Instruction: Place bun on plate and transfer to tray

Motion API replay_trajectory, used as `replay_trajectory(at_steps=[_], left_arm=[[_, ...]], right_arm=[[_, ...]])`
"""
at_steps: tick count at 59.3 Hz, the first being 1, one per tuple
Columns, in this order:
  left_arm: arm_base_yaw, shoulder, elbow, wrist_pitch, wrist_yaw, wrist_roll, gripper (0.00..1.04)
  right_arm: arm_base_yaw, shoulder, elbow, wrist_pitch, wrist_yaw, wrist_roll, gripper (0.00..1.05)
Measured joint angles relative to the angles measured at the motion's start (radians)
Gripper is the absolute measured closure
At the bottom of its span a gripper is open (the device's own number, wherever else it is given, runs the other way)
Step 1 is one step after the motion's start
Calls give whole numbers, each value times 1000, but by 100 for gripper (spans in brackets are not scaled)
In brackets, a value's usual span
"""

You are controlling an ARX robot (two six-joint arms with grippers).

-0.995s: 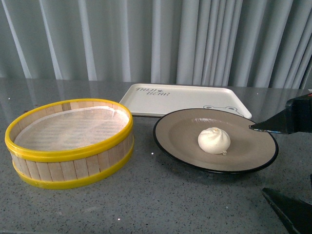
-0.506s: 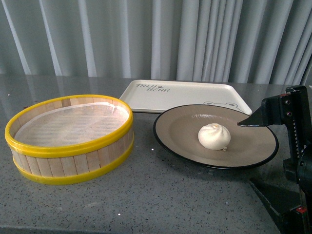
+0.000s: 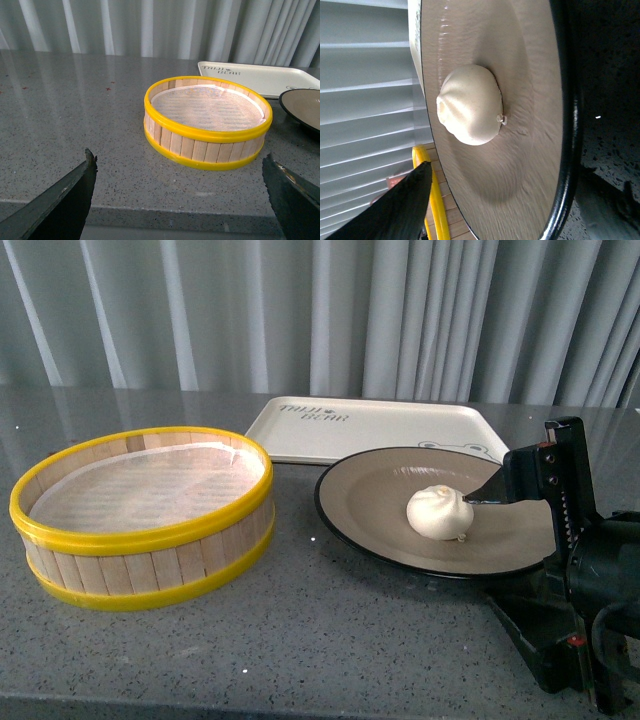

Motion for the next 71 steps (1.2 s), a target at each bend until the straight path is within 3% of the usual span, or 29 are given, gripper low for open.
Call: replay_trajectory(at_steps=[10,19,25,56,71], left_arm=[[0,0,0,0,0,0,7],[0,0,0,0,0,0,7],[0,0,0,0,0,0,7],[0,0,0,0,0,0,7],[0,0,0,0,0,0,7]], right_arm=[[4,16,4,-3,0,27,57],[2,35,3,21,-5,54,89],[-3,37,0,33,-8,65,101],[-73,-75,-30,36,-75,-13,102],[-175,-118,57,-18,-171,-48,102]])
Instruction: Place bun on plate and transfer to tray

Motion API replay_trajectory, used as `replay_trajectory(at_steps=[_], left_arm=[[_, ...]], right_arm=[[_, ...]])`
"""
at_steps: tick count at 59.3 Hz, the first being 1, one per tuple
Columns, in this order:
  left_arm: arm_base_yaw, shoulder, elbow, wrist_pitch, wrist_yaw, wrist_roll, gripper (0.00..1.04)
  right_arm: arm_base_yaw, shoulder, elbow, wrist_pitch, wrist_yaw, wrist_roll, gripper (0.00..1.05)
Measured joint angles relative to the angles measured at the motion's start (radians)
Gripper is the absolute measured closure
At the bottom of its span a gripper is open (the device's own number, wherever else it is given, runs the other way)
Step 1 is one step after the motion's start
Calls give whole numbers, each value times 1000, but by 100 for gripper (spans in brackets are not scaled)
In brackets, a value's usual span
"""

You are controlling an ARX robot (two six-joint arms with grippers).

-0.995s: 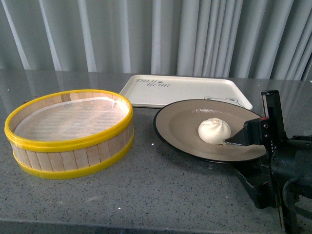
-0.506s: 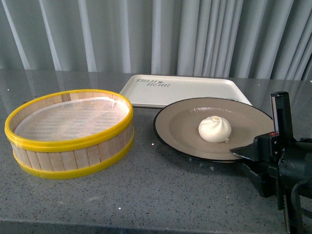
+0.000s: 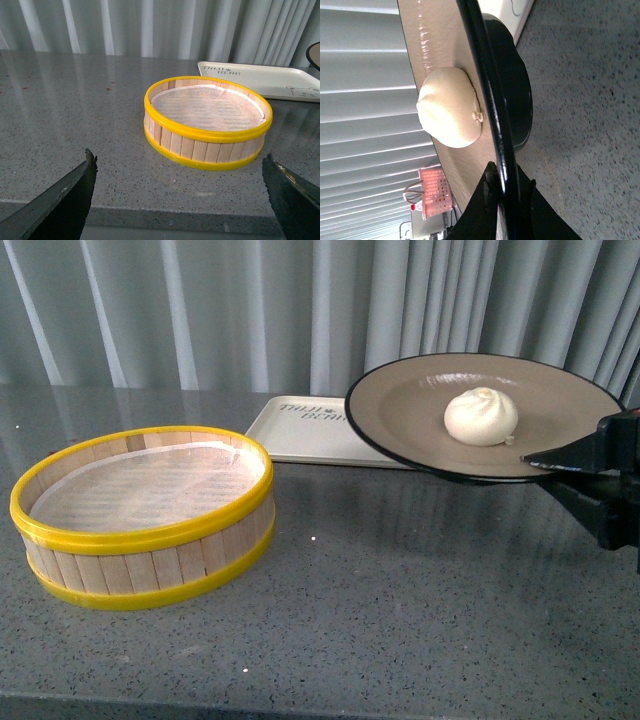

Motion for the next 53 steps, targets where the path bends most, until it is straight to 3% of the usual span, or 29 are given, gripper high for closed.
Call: replay_trajectory(at_steps=[20,53], left_arm=[[0,0,0,0,0,0,7],[0,0,0,0,0,0,7]], right_arm=[[-128,153,193,-32,-70,-15,102],[-113,441,556,-160,-105,-32,102]])
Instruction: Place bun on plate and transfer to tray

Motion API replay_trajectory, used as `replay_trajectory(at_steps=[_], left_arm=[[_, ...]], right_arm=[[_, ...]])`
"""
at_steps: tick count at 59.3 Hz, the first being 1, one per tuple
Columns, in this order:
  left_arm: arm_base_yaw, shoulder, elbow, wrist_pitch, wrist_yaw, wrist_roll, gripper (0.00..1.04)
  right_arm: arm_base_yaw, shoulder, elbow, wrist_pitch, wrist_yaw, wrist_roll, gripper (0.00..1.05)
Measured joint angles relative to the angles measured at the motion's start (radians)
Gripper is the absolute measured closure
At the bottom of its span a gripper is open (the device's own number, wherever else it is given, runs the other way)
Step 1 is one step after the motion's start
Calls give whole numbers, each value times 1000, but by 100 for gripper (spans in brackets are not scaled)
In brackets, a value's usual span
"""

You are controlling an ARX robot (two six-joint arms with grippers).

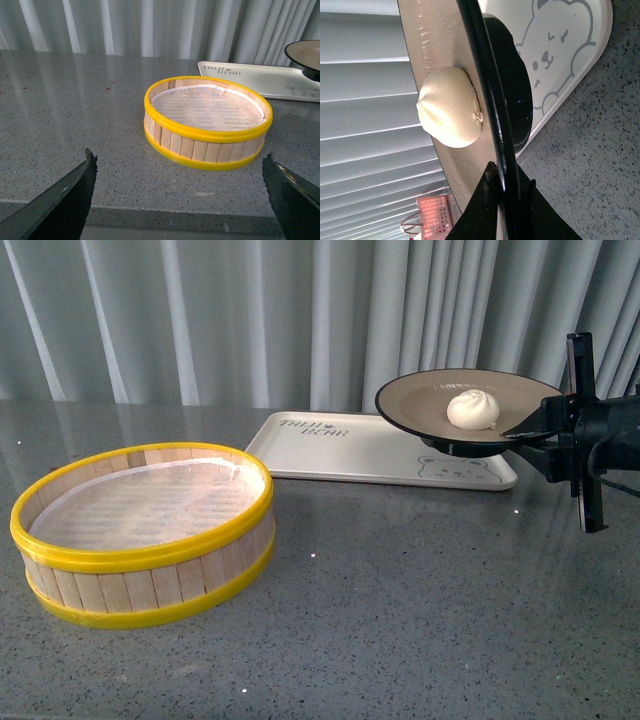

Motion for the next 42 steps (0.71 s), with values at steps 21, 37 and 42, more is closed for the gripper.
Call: replay_trajectory(at_steps=[21,37,42], left_arm=[[0,0,0,0,0,0,7],[0,0,0,0,0,0,7],[0,0,0,0,0,0,7]], right_arm=[[0,127,135,-31,-21,-3,102],[0,195,180,-21,-32,3,102],[0,210,196,-23,-32,10,102]])
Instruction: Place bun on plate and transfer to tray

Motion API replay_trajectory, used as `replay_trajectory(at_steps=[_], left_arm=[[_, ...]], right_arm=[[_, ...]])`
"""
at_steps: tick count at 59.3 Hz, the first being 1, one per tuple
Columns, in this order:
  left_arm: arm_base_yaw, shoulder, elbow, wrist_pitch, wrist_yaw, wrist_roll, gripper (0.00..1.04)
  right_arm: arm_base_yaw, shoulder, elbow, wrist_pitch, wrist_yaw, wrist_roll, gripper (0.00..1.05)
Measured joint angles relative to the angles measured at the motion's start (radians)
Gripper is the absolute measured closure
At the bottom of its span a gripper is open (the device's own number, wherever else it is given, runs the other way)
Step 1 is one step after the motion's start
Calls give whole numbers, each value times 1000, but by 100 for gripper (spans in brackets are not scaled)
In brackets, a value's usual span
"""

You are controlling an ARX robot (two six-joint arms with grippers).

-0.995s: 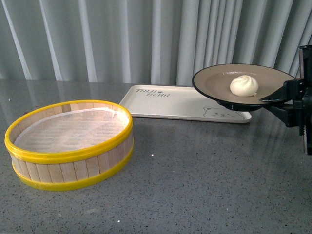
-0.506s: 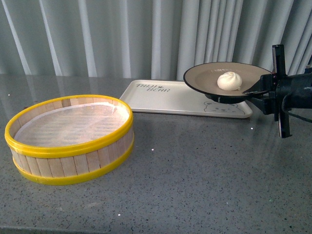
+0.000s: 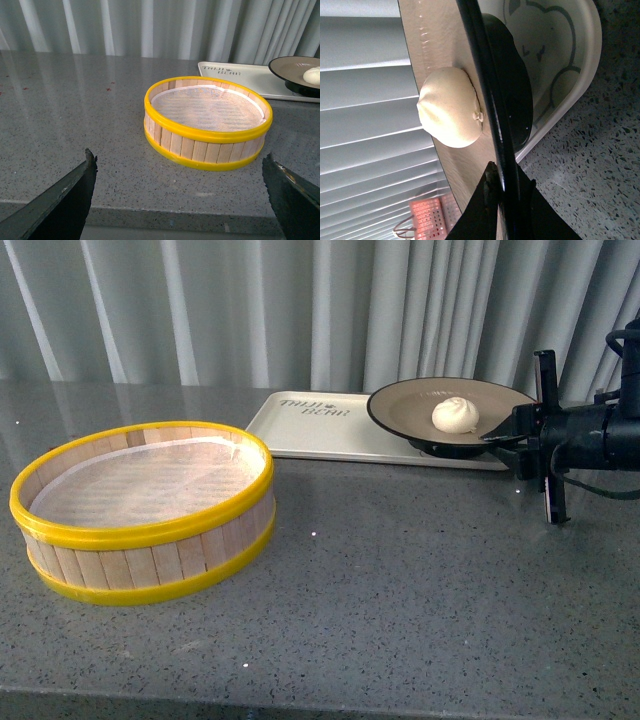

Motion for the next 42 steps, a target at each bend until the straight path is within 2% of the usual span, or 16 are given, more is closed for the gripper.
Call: replay_trajectory(at_steps=[42], left_arm=[[0,0,0,0,0,0,7]], right_arm=[[-9,37,52,-27,-18,16,102]])
